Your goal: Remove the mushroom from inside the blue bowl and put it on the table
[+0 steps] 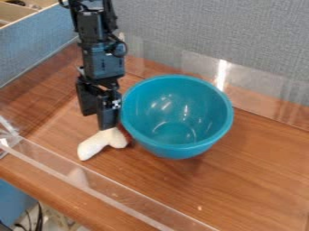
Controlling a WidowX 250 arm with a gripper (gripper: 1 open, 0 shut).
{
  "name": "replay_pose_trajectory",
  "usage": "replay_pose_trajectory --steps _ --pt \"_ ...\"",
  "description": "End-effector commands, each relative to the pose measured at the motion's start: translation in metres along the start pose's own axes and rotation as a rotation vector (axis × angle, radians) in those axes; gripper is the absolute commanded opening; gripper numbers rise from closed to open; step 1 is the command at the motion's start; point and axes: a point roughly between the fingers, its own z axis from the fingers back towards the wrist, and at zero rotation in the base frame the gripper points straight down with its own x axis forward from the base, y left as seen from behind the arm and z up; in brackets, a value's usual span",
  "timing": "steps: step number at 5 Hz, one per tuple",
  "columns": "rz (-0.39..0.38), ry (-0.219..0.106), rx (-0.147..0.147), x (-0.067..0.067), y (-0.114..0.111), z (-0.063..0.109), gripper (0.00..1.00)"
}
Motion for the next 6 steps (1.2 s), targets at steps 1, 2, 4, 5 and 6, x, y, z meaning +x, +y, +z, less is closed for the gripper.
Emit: replay_pose_trajectory --steps 1,2,4,5,6 --pt "0.046 -0.063 0.037 0.005 -0.002 0.017 1.00" --pt "0.099 -0.078 0.030 0.008 -0.001 0.016 1.00" --pt "0.024 -0.071 0.032 -0.008 -0.003 0.000 1.00" --pt "0.021 -0.070 0.032 -0.011 -0.002 -0.008 1.00" --pt "0.024 -0.070 0.029 -0.014 -0.001 -0.014 1.00"
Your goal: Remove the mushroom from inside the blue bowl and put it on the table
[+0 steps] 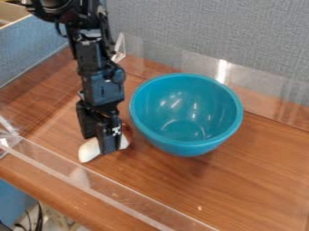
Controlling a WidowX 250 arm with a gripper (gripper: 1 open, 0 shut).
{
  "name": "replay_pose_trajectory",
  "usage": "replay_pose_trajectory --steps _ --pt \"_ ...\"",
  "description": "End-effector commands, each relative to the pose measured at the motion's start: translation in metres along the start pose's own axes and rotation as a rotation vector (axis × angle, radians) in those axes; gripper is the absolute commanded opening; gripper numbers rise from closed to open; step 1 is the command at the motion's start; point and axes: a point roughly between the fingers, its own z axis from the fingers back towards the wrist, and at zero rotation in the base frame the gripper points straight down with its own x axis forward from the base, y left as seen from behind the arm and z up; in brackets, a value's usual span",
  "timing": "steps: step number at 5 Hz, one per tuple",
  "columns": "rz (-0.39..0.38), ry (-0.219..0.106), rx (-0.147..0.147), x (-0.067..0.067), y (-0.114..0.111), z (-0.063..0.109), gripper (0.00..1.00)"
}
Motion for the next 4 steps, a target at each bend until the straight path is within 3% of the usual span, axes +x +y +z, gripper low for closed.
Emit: replay_pose_trajectory --steps 1,2,3,4 --pt "0.009 -0.049 0.041 -0.004 0.004 0.012 1.00" --pt "0.051 -0.057 0.036 -0.006 0.014 0.010 0.00" --pt "0.091 -0.064 0.032 -0.009 0.025 0.010 0.00" --pt "0.109 -0.070 0.029 -0.004 0.024 0.005 0.00"
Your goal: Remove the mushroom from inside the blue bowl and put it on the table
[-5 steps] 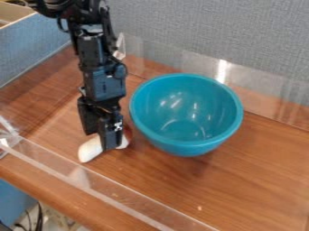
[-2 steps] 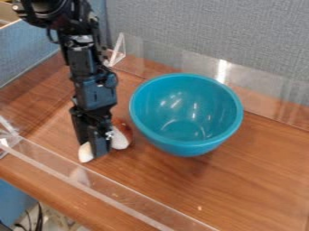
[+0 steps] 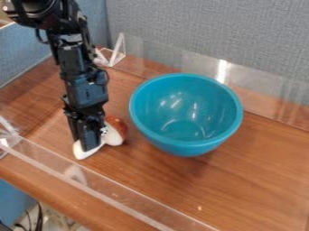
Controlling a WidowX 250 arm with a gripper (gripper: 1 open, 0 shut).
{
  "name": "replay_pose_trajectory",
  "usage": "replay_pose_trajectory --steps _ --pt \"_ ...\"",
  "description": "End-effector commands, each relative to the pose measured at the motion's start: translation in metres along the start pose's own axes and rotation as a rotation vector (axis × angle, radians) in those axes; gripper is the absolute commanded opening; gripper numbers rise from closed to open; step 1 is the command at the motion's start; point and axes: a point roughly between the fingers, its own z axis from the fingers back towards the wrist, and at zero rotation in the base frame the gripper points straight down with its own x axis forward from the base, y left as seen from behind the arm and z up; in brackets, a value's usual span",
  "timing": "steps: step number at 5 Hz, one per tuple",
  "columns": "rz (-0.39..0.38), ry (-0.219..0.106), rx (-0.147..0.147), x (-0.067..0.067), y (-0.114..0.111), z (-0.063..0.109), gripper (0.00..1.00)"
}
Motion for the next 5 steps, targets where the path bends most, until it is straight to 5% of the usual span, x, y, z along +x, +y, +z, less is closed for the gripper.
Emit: replay_pose_trajectory --steps 1,3,5 --pt "0.013 -0.043 0.032 0.012 0.003 0.005 0.00" --pt "0.142 -0.076 0.026 -0.006 0.019 0.018 0.00" --pt "0.172 -0.091 0.025 -0.008 0.020 0.025 0.00"
